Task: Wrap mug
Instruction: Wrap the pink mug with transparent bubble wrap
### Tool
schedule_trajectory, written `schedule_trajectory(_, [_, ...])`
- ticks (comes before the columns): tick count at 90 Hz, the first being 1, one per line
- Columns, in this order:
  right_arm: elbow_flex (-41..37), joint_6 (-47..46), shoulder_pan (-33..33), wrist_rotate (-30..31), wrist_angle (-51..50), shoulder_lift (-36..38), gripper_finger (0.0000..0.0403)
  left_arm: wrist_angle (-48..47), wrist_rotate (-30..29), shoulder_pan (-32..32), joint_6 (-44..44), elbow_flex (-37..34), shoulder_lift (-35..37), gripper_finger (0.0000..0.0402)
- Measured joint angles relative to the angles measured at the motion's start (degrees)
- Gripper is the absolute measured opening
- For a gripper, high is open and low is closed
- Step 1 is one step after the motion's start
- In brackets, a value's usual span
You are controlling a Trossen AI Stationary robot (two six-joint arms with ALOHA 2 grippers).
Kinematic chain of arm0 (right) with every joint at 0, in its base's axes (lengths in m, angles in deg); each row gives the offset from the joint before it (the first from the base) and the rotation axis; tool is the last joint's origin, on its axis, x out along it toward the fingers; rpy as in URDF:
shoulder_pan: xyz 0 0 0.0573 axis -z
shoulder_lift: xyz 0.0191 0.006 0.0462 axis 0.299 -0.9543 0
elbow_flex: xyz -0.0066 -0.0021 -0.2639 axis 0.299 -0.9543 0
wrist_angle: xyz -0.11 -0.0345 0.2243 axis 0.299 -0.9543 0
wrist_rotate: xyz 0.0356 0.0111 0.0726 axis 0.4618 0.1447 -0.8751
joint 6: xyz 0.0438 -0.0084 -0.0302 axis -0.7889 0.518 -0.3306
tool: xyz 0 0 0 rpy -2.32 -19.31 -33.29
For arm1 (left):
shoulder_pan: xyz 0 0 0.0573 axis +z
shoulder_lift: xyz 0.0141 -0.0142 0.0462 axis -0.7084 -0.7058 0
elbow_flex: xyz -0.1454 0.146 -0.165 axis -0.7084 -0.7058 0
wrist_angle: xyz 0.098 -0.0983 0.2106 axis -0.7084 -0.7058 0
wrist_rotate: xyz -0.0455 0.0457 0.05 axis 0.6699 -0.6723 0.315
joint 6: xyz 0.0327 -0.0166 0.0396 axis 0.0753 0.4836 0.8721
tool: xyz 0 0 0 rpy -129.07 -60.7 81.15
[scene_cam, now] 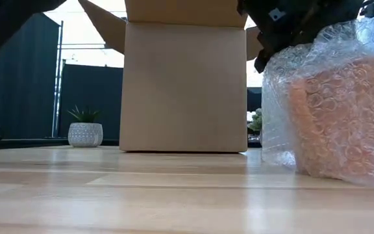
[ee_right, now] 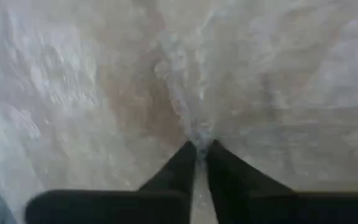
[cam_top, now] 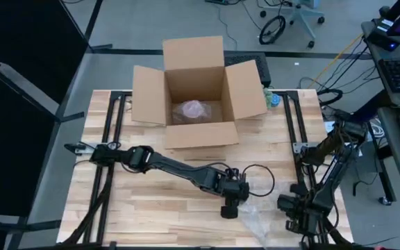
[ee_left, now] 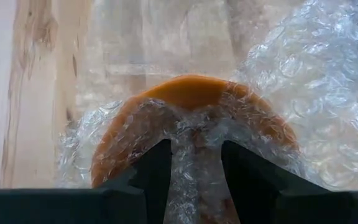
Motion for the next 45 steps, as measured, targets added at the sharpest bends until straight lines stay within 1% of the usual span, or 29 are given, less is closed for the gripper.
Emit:
schedule_trajectory(13, [4.2,2.0,0.5,6.5,-7.3,3.2,0.0003,0.0,0.0,-0.1,0.1,0.0,0.0,0.0134])
schedule_trajectory(23, [6.8,5.2,1.5,15.1,-9.0,5.3,0.0003,0.0,0.0,-0.1,0.1,0.0,0.0,0.0134])
schedule_trajectory(37, [7.3,13.7,4.8,27.7,-4.9,6.1,0.0001,0.0,0.0,-0.2,-0.2,0.0,0.0,0.0134])
schedule_trajectory(45, [7.3,20.9,8.0,32.6,-0.3,5.4,0.0001,0.0,0.0,-0.2,-0.3,0.0,0.0,0.0134])
